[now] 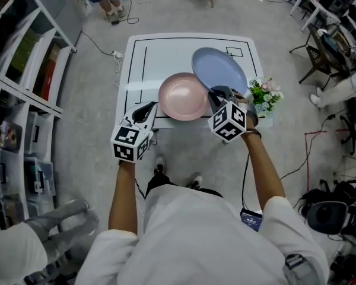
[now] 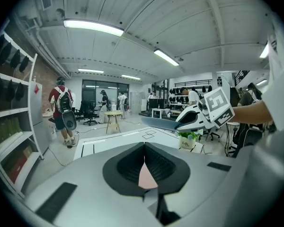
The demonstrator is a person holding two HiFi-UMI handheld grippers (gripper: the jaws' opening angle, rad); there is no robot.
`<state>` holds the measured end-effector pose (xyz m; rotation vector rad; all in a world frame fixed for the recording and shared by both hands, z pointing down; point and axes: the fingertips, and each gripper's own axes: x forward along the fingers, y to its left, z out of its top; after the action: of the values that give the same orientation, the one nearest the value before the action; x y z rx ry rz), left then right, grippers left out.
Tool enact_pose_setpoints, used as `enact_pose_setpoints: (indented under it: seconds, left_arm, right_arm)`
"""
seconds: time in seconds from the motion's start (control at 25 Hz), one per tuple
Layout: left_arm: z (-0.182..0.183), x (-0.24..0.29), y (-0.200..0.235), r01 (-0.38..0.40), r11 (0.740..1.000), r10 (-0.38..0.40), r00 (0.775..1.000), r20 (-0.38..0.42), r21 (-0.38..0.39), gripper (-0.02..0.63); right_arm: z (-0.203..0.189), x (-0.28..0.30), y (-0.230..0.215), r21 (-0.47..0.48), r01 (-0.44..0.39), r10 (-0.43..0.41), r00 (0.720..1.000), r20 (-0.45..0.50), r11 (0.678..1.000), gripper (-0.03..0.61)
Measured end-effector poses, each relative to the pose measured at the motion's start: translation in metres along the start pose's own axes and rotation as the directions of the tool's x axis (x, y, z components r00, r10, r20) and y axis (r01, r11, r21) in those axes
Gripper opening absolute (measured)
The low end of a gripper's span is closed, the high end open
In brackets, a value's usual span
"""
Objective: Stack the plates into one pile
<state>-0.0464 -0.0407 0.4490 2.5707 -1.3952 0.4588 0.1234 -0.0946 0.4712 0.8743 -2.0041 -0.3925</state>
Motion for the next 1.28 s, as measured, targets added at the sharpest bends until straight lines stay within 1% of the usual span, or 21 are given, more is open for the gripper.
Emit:
enact_pose_setpoints:
  seconds: [0.12, 0.28, 0.48, 0.6, 0.72, 0.84, 0.92, 1.04, 1.16, 1.2, 1.28]
  left_arm:
    - [-0.010, -0.008, 0.011, 0.000, 1.000, 0.000, 1.000, -0.006, -0.023, 0.018]
    - [-0.018, -0.013, 0.030, 0.030, 0.999, -0.030, 0.999, -0.021, -0.019, 0.018]
    - [-0.029, -0.023, 0.065, 0.063, 0.998, -0.063, 0.997, -0.045, -0.012, 0.018]
    - [-0.040, -0.026, 0.086, 0.068, 0.997, -0.070, 0.996, -0.061, -0.026, 0.018]
    - [-0.045, -0.025, 0.100, 0.073, 0.997, -0.075, 0.995, -0.063, -0.033, 0.018]
    - [-0.051, -0.024, 0.105, 0.081, 0.995, -0.084, 0.994, -0.070, -0.050, 0.018]
    - [-0.056, -0.024, 0.106, 0.089, 0.995, -0.093, 0.993, -0.077, -0.055, 0.018]
    - [-0.061, -0.023, 0.107, 0.098, 0.993, -0.103, 0.991, -0.083, -0.060, 0.018]
    - [-0.066, -0.024, 0.108, 0.100, 0.993, -0.105, 0.990, -0.092, -0.064, 0.018]
    - [-0.068, -0.024, 0.109, 0.100, 0.993, -0.106, 0.990, -0.096, -0.065, 0.018]
    - [-0.072, -0.024, 0.110, 0.101, 0.993, -0.108, 0.989, -0.106, -0.067, 0.018]
  right_arm:
    - [0.005, 0.013, 0.027, -0.040, -0.040, 0.038, 0.999, -0.031, 0.998, 0.051]
    - [0.007, 0.036, 0.061, -0.077, -0.093, 0.086, 0.992, -0.094, 0.993, 0.051]
    - [0.014, 0.068, 0.096, -0.055, -0.133, 0.123, 0.979, -0.166, 0.990, 0.052]
    - [0.016, 0.082, 0.114, -0.069, -0.146, 0.129, 0.970, -0.205, 0.987, 0.051]
    - [0.021, 0.091, 0.127, -0.095, -0.159, 0.134, 0.965, -0.227, 0.983, 0.048]
    - [0.029, 0.097, 0.142, -0.117, -0.185, 0.155, 0.961, -0.227, 0.976, 0.048]
    - [0.033, 0.102, 0.152, -0.104, -0.207, 0.179, 0.958, -0.226, 0.973, 0.049]
    - [0.025, 0.113, 0.164, -0.044, -0.239, 0.221, 0.942, -0.254, 0.970, 0.056]
    - [0.017, 0.122, 0.168, 0.035, -0.259, 0.258, 0.929, -0.264, 0.965, 0.098]
    - [0.015, 0.124, 0.168, 0.062, -0.264, 0.271, 0.927, -0.261, 0.963, 0.121]
    - [0.014, 0.128, 0.166, 0.118, -0.275, 0.297, 0.923, -0.246, 0.954, 0.146]
